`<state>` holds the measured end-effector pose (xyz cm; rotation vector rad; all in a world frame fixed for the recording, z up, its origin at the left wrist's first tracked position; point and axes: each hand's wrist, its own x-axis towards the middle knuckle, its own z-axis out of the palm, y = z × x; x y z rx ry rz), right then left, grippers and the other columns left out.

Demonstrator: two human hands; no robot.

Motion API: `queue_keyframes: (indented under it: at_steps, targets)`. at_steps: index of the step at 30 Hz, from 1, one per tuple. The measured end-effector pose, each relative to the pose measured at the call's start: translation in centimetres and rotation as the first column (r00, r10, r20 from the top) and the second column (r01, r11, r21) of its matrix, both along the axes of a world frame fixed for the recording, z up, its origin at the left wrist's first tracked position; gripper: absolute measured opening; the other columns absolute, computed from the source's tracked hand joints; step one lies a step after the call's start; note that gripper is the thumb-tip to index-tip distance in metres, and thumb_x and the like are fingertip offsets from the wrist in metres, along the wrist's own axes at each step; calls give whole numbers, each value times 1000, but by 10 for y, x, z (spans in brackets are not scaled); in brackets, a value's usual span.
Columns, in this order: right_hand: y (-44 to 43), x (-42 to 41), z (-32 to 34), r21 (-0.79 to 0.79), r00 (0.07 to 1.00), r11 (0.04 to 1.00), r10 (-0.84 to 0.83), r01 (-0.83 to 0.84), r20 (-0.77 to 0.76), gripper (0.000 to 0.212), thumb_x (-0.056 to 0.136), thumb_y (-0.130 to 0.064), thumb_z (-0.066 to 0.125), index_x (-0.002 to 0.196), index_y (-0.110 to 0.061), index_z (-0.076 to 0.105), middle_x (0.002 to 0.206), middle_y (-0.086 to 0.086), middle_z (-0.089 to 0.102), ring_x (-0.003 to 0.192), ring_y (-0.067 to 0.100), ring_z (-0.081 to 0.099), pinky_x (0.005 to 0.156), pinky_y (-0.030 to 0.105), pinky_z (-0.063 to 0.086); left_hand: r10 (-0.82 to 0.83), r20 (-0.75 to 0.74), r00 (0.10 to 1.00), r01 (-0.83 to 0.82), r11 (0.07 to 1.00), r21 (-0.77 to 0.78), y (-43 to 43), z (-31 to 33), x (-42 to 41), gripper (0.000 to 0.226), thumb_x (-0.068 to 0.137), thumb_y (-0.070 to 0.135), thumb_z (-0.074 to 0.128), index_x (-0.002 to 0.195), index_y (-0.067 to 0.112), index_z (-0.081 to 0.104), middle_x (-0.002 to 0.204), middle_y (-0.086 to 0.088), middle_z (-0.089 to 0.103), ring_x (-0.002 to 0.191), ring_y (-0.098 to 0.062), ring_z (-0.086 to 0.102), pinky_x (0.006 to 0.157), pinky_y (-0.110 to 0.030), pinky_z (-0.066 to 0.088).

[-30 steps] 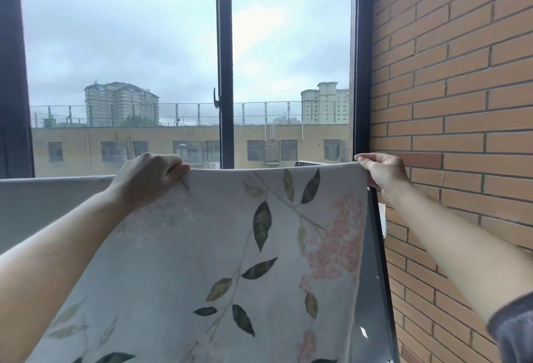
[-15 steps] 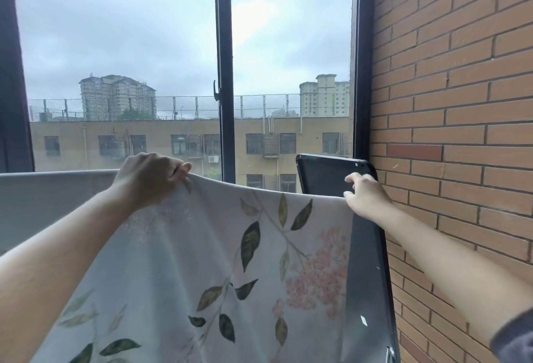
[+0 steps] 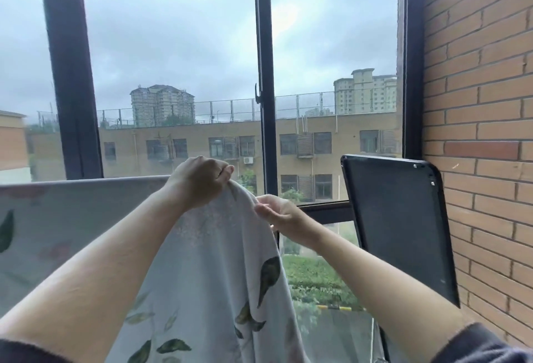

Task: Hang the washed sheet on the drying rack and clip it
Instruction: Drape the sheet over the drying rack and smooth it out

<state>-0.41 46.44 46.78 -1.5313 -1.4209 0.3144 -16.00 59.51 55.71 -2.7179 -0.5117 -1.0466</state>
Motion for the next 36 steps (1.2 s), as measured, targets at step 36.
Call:
queue_keyframes:
  at_steps: [36]
  targets:
    - [-235, 106, 20, -724, 911, 633, -411, 273, -16, 28, 95, -32, 52, 117, -16, 59, 104, 10, 72, 92, 32, 70, 76, 45, 57, 55, 58, 997, -61, 993, 105, -14, -7, 12, 40, 99, 36, 35, 71, 37, 63, 105, -7, 71, 97, -31, 61, 70, -33, 35]
